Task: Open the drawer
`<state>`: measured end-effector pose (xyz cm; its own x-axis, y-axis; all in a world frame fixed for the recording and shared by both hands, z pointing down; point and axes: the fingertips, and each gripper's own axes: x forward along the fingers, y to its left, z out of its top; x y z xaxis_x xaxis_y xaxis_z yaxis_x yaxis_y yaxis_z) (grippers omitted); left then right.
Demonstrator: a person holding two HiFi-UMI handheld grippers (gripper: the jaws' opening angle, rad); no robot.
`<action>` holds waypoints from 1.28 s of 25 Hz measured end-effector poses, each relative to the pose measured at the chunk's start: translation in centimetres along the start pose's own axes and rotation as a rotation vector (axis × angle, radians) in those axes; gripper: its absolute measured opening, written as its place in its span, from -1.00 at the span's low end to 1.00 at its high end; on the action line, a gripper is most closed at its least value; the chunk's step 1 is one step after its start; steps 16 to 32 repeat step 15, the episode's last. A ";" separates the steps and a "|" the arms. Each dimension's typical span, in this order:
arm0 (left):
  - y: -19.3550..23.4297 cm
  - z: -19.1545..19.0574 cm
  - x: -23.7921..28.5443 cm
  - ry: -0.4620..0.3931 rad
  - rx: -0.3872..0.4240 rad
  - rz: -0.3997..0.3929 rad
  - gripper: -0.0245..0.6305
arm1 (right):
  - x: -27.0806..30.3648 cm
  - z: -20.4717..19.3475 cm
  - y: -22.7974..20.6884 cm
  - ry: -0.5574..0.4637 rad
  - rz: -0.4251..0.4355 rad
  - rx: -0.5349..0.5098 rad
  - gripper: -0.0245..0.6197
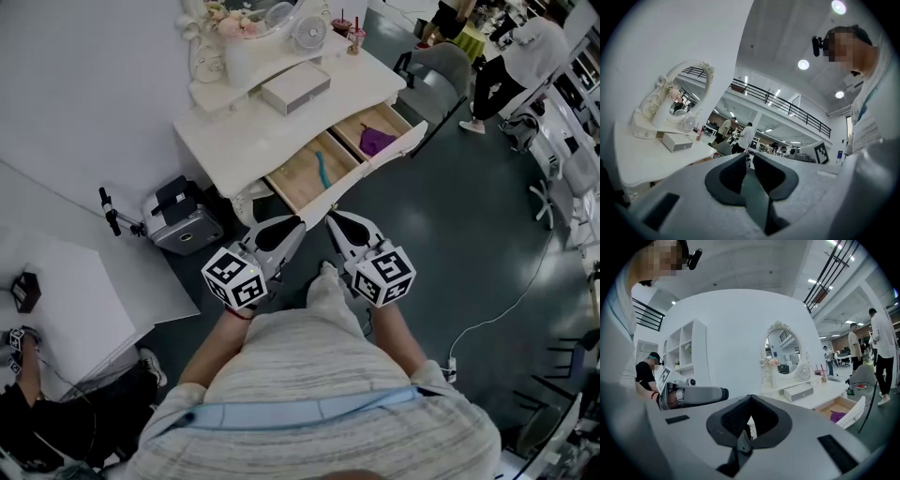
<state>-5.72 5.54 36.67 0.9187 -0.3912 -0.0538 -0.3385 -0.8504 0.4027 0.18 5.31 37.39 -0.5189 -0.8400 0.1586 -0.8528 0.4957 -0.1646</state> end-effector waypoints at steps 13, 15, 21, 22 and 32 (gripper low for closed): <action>-1.7 0.5 -1.6 -0.019 0.025 0.003 -0.74 | -1.2 0.8 2.4 -0.005 0.015 -0.035 -0.90; -1.9 0.2 -1.8 -0.017 0.019 0.006 -0.74 | -1.6 0.3 2.6 0.005 0.016 -0.029 -0.90; -1.9 0.2 -1.8 -0.017 0.019 0.006 -0.74 | -1.6 0.3 2.6 0.005 0.016 -0.029 -0.90; -1.9 0.2 -1.8 -0.017 0.019 0.006 -0.74 | -1.6 0.3 2.6 0.005 0.016 -0.029 -0.90; -1.9 0.2 -1.8 -0.017 0.019 0.006 -0.74 | -1.6 0.3 2.6 0.005 0.016 -0.029 -0.90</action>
